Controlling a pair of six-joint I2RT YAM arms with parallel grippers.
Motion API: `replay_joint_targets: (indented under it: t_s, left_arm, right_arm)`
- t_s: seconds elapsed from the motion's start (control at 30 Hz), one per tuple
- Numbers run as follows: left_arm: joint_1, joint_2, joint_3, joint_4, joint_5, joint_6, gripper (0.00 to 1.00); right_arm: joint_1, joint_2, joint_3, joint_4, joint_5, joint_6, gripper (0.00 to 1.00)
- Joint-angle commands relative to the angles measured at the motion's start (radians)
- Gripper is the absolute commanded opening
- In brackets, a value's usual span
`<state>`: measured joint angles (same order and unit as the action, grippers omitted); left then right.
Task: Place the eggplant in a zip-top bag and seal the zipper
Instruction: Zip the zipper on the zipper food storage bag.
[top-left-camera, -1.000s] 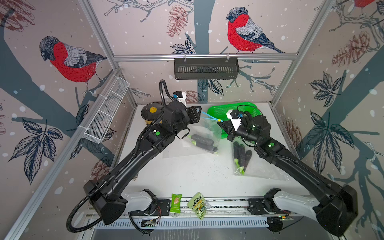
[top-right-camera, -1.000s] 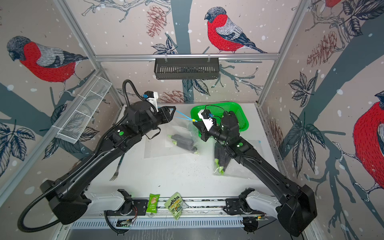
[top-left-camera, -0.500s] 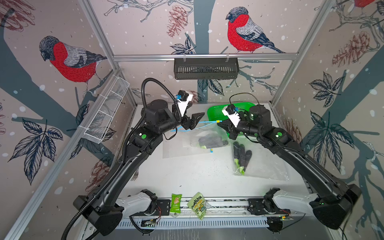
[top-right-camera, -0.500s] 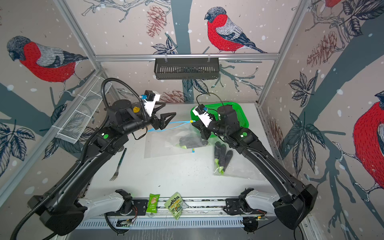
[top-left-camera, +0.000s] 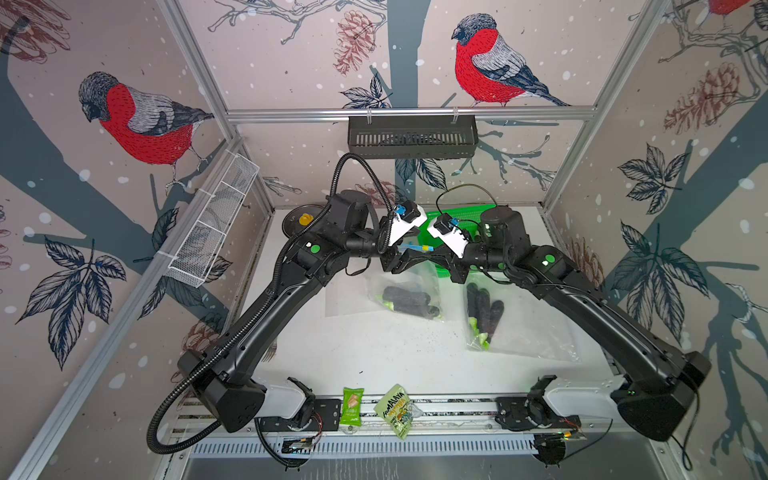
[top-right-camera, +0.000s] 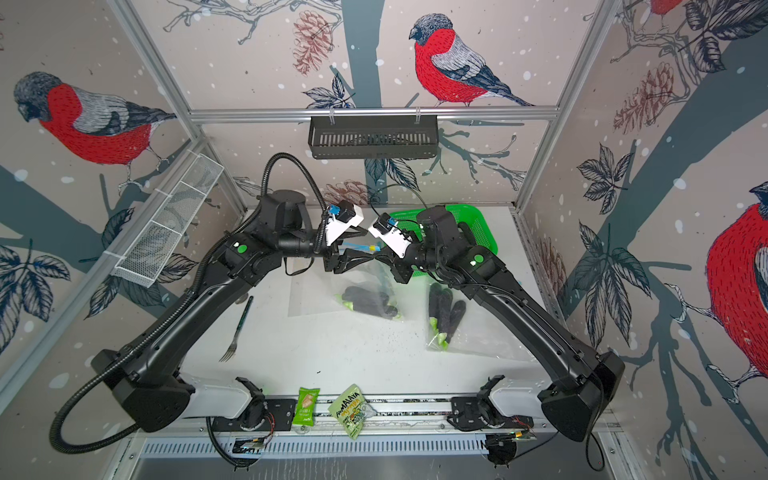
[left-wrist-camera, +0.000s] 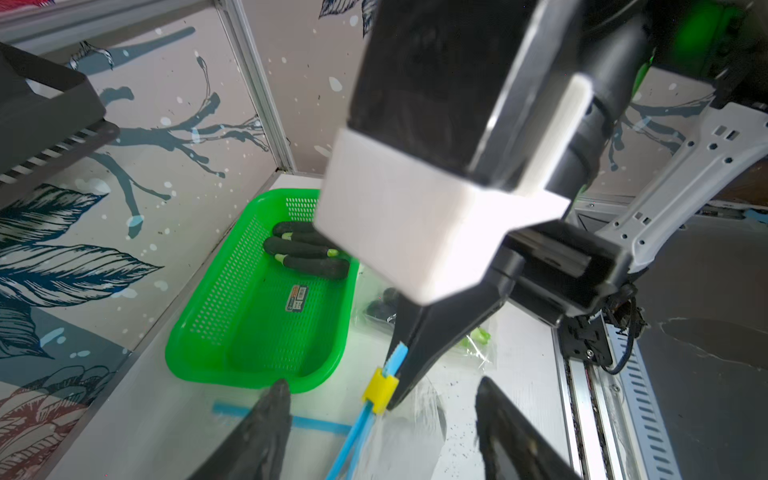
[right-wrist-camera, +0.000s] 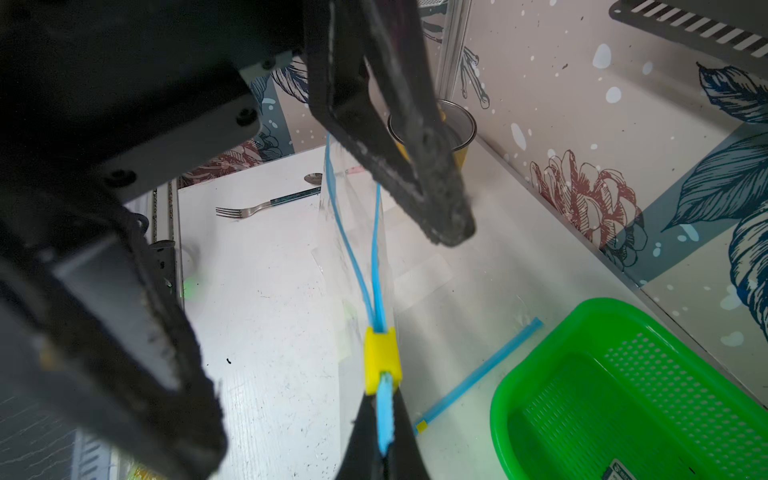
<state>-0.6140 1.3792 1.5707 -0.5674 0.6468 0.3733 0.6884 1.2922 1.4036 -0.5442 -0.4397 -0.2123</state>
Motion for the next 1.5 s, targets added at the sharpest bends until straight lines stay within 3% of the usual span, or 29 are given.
replay_joint_targets:
  t_s: [0.0,0.5,0.73,1.1,1.47]
  left_arm:
    - [-0.008,0.009,0.015,-0.059,0.01,0.058,0.68]
    - [-0.012,0.034,0.031,-0.085,0.02,0.058,0.52]
    - [-0.021,0.041,0.03,-0.086,0.039,0.059,0.4]
    - [-0.023,0.038,0.026,-0.073,0.052,0.06,0.33]
    - [-0.024,0.067,0.043,-0.078,0.053,0.066,0.38]
  right_arm:
    - [0.002,0.0,0.012,0.0,-0.004,-0.014,0.04]
    - [-0.007,-0.027,-0.018,0.026,-0.027,-0.01,0.04]
    - [-0.013,-0.026,-0.026,0.035,-0.033,-0.01,0.04]
    - [-0.03,-0.031,-0.04,0.05,-0.047,-0.008,0.04]
    - [-0.033,-0.031,-0.043,0.049,-0.054,-0.008,0.04]
